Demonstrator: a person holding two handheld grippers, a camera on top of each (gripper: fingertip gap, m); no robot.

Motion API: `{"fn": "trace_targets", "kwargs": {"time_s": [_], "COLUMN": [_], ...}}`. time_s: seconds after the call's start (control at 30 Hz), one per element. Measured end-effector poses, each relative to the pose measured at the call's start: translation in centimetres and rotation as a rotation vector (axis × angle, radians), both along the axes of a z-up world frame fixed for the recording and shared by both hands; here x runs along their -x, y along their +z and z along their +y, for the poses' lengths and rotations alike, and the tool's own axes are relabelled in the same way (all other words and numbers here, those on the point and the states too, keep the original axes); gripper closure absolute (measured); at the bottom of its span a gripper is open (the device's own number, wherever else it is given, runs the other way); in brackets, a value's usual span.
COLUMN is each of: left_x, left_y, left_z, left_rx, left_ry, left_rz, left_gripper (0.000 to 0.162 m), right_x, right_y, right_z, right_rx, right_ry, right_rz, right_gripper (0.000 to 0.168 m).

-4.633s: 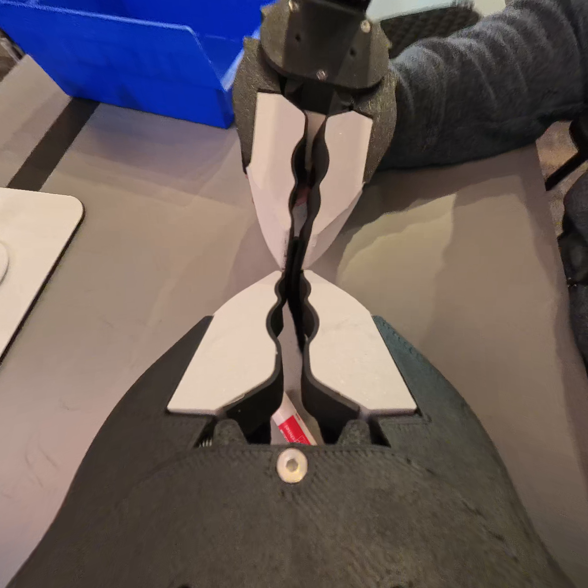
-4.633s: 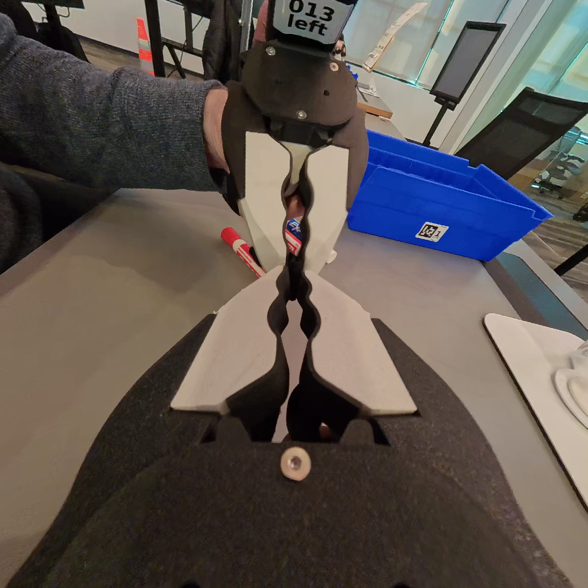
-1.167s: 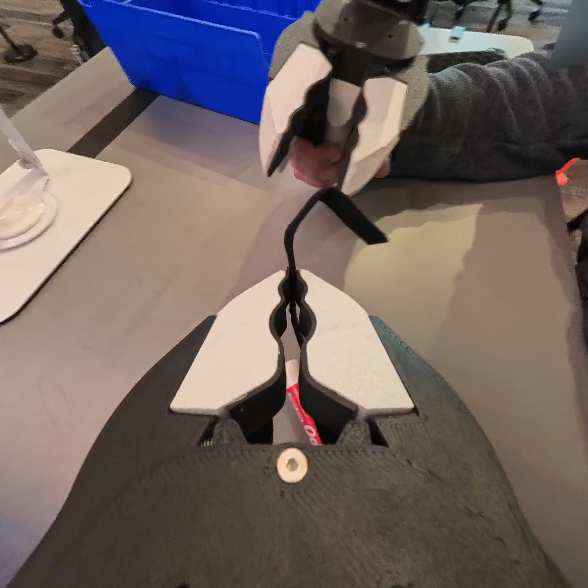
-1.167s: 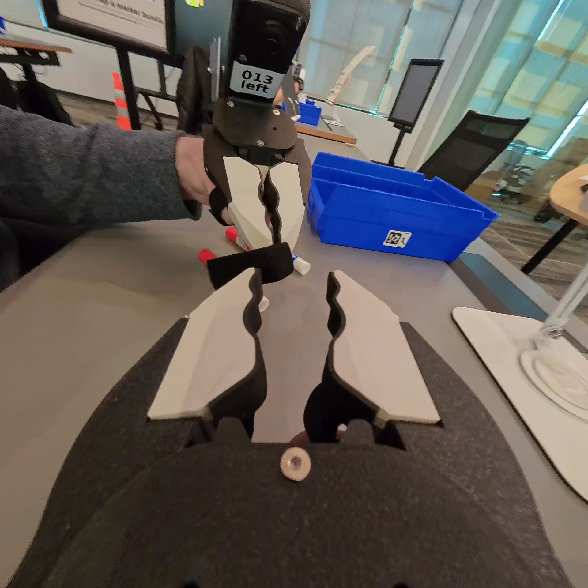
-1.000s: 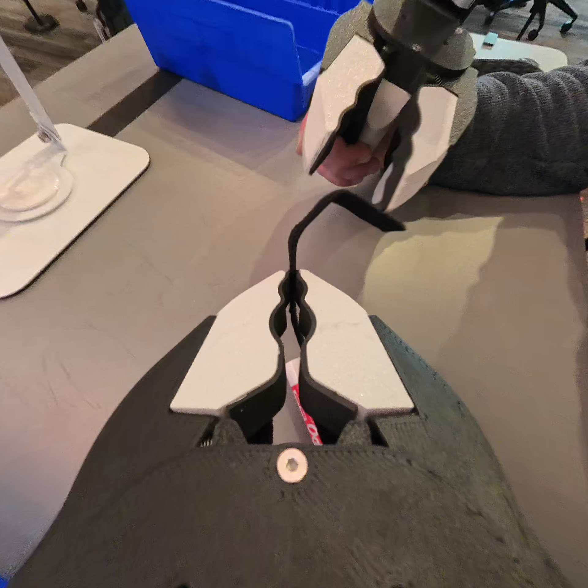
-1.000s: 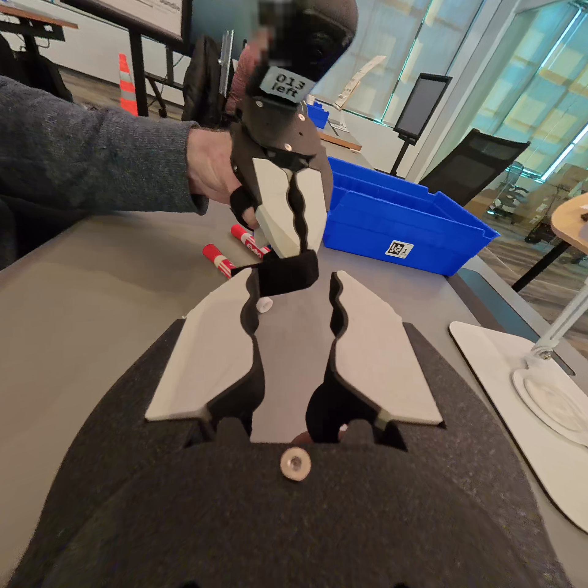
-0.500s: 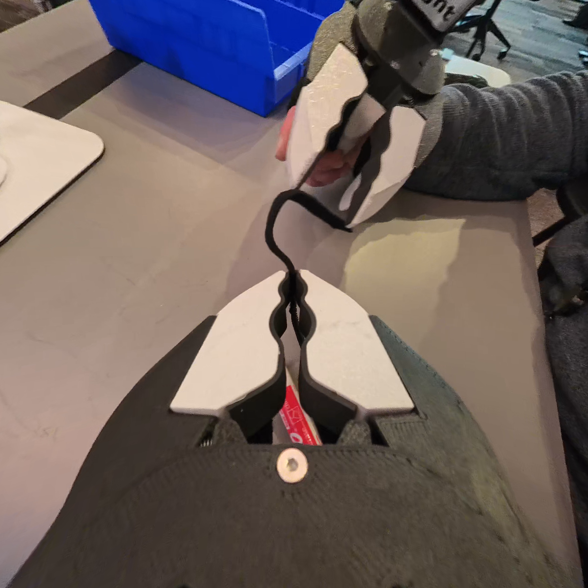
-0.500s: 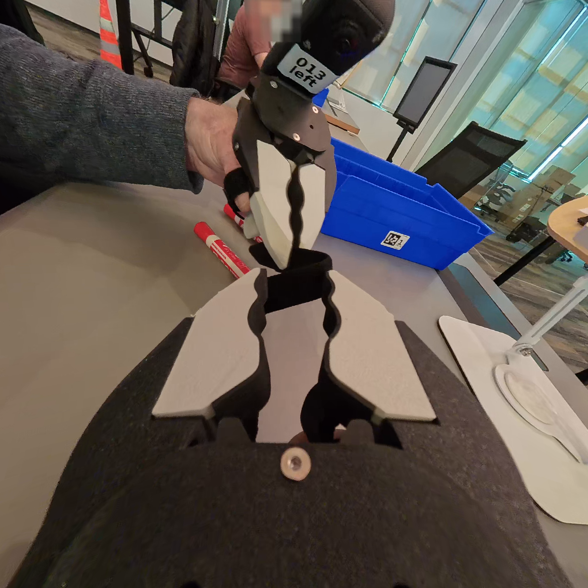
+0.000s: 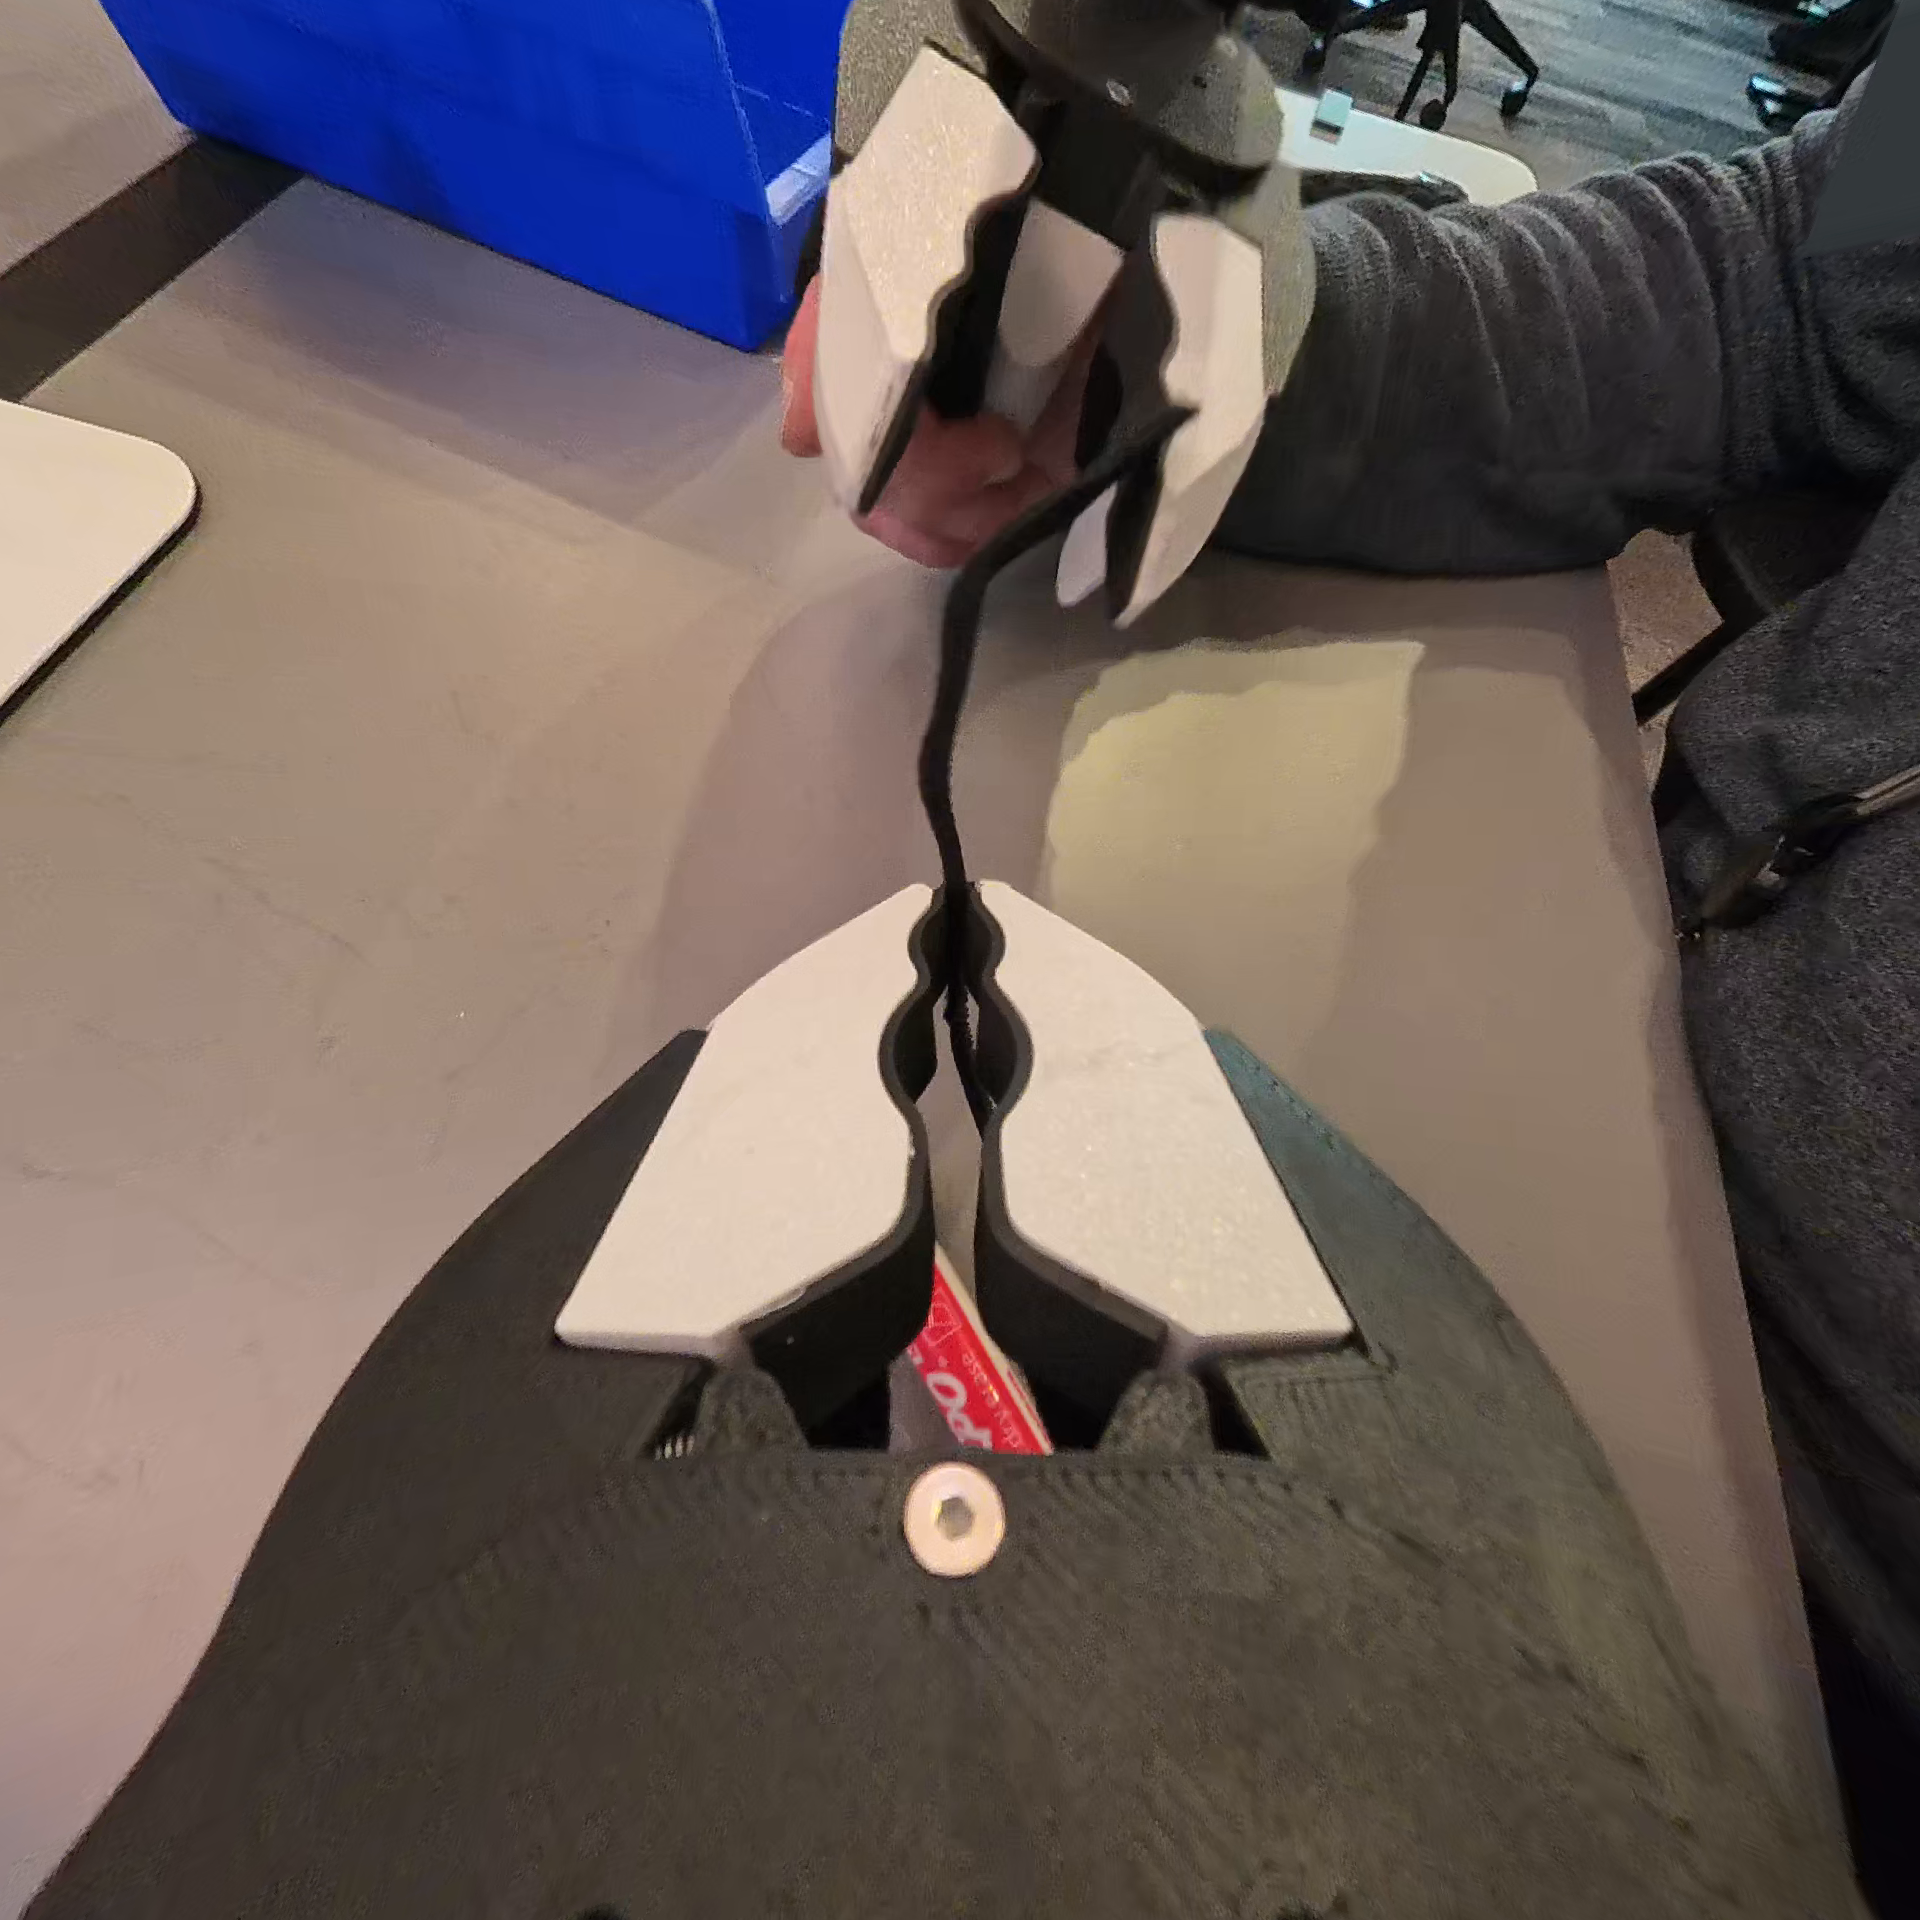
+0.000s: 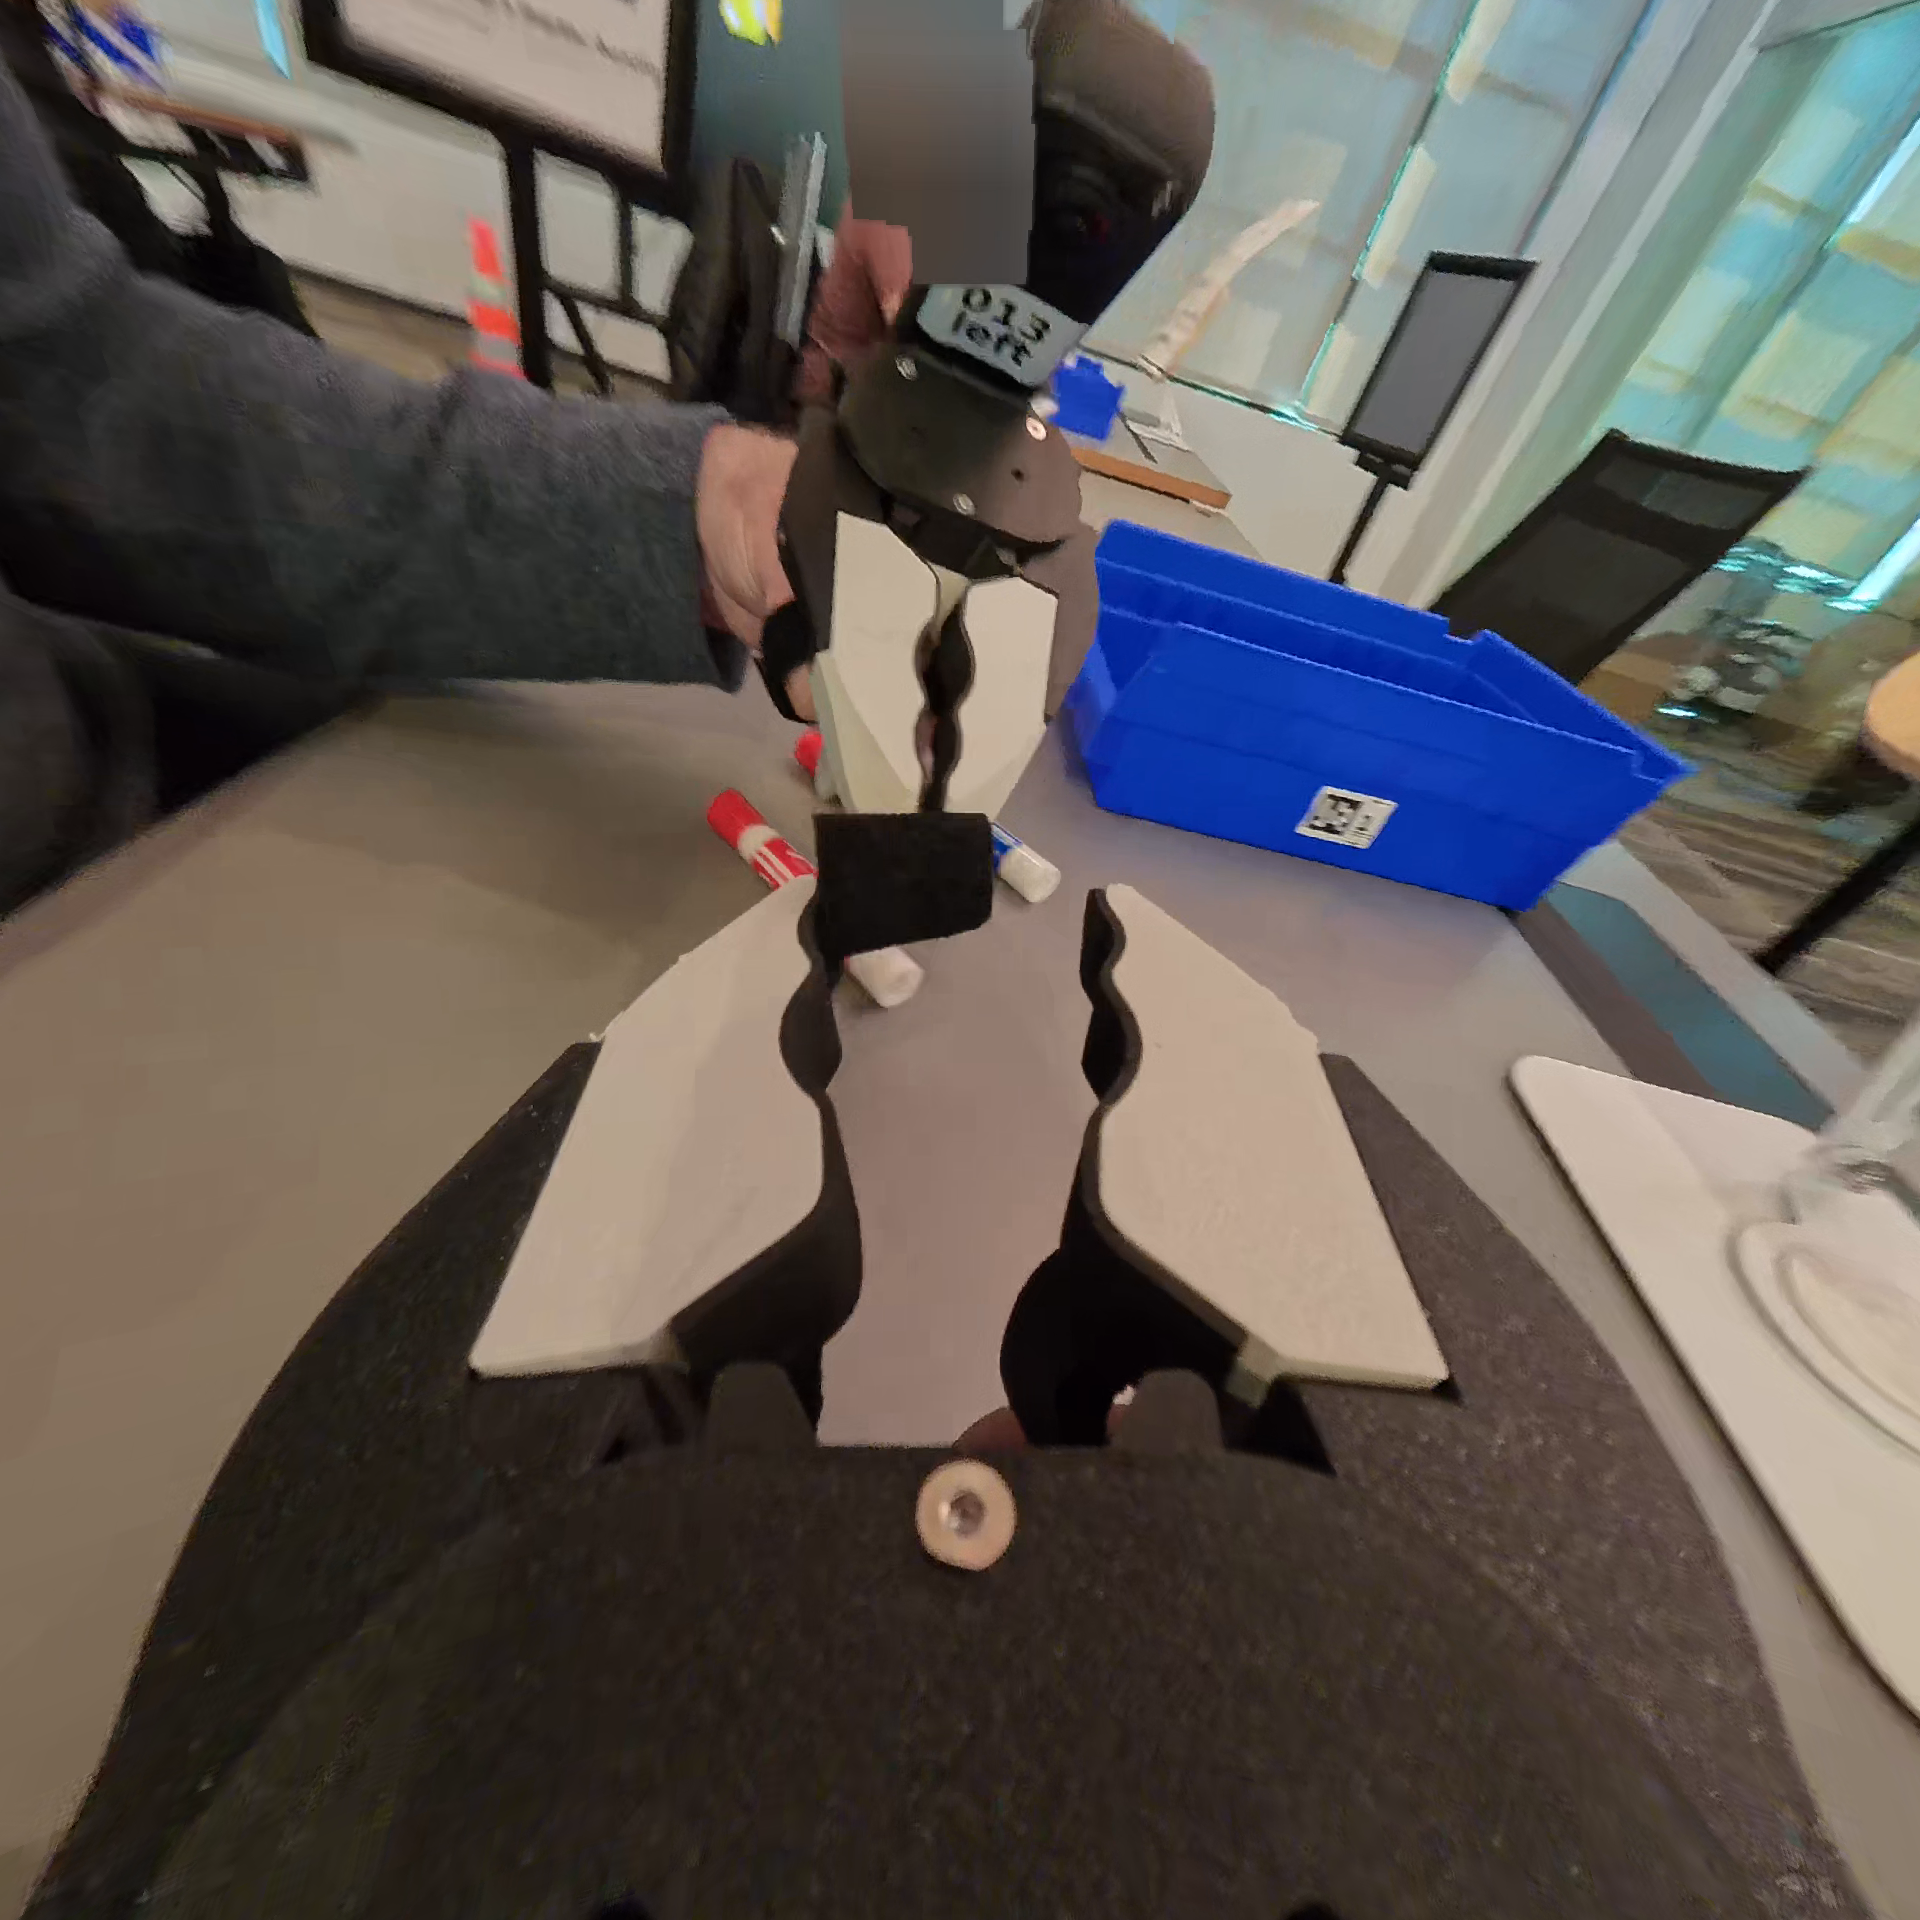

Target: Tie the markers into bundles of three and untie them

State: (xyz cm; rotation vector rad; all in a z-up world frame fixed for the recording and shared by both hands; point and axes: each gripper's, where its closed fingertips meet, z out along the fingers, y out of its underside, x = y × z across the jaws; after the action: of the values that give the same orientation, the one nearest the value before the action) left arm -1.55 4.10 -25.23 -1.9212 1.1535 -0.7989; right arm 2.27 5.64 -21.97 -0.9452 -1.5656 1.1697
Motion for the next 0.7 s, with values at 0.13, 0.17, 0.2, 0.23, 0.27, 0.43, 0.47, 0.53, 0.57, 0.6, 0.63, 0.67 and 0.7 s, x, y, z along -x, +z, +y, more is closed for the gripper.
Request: {"fn": "trace_targets", "kwargs": {"time_s": [0.13, 0.17, 0.2, 0.23, 0.27, 0.43, 0.47, 0.53, 0.57, 0.6, 0.63, 0.67, 0.7], "left_x": [0.8, 0.9, 0.9, 0.8, 0.6, -0.1, -0.2, -0.4, -0.5, -0.6, -0.7, -0.8, -0.8], "left_y": [-0.6, -0.7, -0.7, -0.7, -0.6, -0.5, -0.5, -0.5, -0.6, -0.6, -0.7, -0.6, -0.4], "left_z": [-0.3, -0.3, -0.4, -0.4, -0.5, -1.0, -1.0, -1.0, -0.9, -0.8, -0.8, -0.7, -0.5], "left_rx": [0.006, 0.009, 0.009, 0.002, 0.002, 0.007, 0.004, 0.004, -0.001, -0.002, 0.003, -0.002, -0.015], "left_ry": [-0.015, -0.019, -0.025, -0.028, -0.033, -0.065, -0.067, -0.071, -0.07, -0.063, -0.062, -0.058, -0.043], "left_rz": [0.079, 0.086, 0.095, 0.095, 0.084, 0.081, 0.085, 0.092, 0.096, 0.099, 0.096, 0.088, 0.08], "left_gripper": [0.161, 0.161, 0.161, 0.161, 0.161, 0.161, 0.161, 0.161, 0.161, 0.161, 0.16, 0.159, 0.157], "right_x": [-0.7, -0.6, -0.5, -0.3, -0.1, 0.2, 0.3, 0.6, 0.7, 0.9, 1.1, 1.1, 1.2], "right_y": [0.4, 0.3, 0.0, -0.4, -0.9, -1.2, -1.4, -1.5, -1.5, -1.5, -1.5, -1.4, -1.2], "right_z": [-0.6, -0.8, -1.0, -1.2, -1.4, -1.7, -1.8, -1.9, -1.9, -1.6, -1.2, -1.1, -1.1], "right_rx": [0.093, 0.091, 0.083, 0.069, 0.05, 0.04, 0.032, 0.009, -0.004, -0.015, -0.024, -0.026, -0.028], "right_ry": [0.086, 0.092, 0.101, 0.101, 0.099, 0.103, 0.103, 0.089, 0.076, 0.051, 0.021, 0.013, 0.006], "right_rz": [0.003, 0.0, -0.013, -0.035, -0.056, -0.067, -0.071, -0.077, -0.077, -0.075, -0.064, -0.056, -0.05], "right_gripper": [0.126, 0.127, 0.127, 0.127, 0.127, 0.132, 0.136, 0.137, 0.138, 0.144, 0.158, 0.164, 0.165]}}
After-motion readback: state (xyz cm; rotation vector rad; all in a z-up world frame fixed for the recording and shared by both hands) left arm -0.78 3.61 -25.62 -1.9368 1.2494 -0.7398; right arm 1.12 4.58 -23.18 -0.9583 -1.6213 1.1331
